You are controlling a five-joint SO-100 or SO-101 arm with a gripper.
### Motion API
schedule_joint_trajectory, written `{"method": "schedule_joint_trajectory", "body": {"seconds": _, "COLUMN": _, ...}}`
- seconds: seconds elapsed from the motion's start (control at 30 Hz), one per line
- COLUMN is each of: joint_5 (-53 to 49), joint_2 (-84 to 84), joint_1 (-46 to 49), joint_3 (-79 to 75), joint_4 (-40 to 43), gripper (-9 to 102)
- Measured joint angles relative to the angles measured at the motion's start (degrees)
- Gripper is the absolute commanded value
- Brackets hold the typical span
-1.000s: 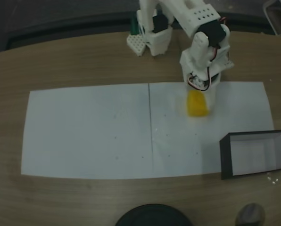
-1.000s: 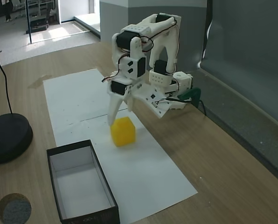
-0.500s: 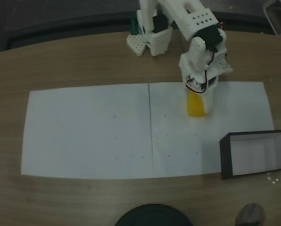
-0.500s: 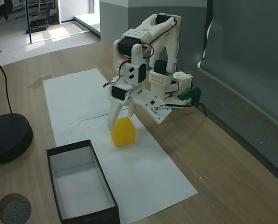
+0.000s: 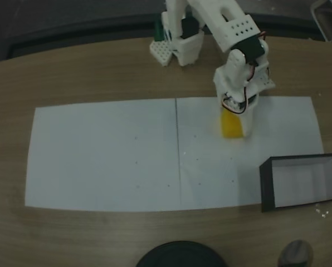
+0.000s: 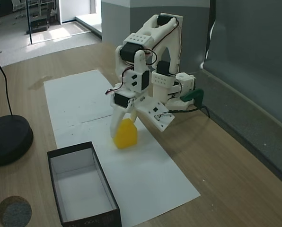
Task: Grab a yellow square and put it in the box.
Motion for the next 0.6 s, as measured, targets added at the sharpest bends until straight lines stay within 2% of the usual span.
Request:
{"method": "schedule_joint_trajectory", "body": {"seconds": 0.13, "joint_5": 0.0, "joint_2": -2.64, "joint_1": 0.18, "joint_3": -0.18, "joint_4": -1.85, "gripper": 31}}
{"method": "schedule_joint_trajectory", "body": {"seconds": 0.27, "joint_5": -0.62, "joint_2": -3.52, "joint_1": -0.09, "joint_3": -0.62, "joint_4": -2.81, "gripper": 12}}
{"method": "schedule_joint_trajectory", "body": {"seconds": 0.33, "joint_5": -0.35, "joint_2": -3.6, "joint_1": -0.26, "joint_3": -0.79, "joint_4": -2.9, "gripper": 6}}
{"method": "schedule_joint_trajectory", "body": {"seconds": 0.5, "joint_5": -0.44, "joint_2": -3.87, "joint_1": -0.18, "joint_3": -1.93, "joint_4": -2.55, "gripper": 6}}
{"method": "schedule_joint_trajectory", "body": {"seconds": 0.6, "joint_5": -0.53, "joint_2": -4.04, "joint_1": 0.09, "joint_3": -5.8, "joint_4": 1.49, "gripper": 6}}
